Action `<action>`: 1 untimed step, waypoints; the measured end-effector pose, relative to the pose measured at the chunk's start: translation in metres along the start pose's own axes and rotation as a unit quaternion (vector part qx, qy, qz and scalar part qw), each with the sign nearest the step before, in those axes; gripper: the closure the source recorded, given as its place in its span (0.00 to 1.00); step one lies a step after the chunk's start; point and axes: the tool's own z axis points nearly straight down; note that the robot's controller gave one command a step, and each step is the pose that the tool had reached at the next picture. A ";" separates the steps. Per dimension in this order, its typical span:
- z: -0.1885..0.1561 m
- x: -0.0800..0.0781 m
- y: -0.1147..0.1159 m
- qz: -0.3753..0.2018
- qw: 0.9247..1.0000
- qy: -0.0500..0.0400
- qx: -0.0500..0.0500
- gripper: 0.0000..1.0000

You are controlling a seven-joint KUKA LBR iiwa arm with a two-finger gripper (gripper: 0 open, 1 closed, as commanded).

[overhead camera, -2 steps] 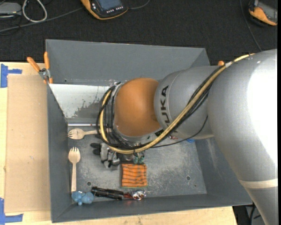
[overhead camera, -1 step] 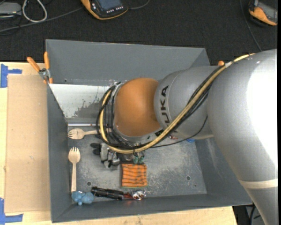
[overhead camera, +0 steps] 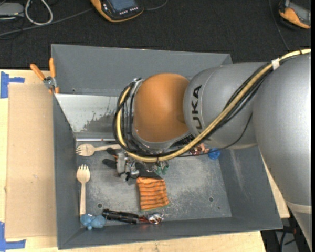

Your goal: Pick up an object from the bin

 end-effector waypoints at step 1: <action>-0.077 0.009 0.008 -0.034 0.999 0.000 0.000 1.00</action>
Offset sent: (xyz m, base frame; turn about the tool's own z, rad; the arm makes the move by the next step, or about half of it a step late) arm 0.0058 0.0025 0.0889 -0.0199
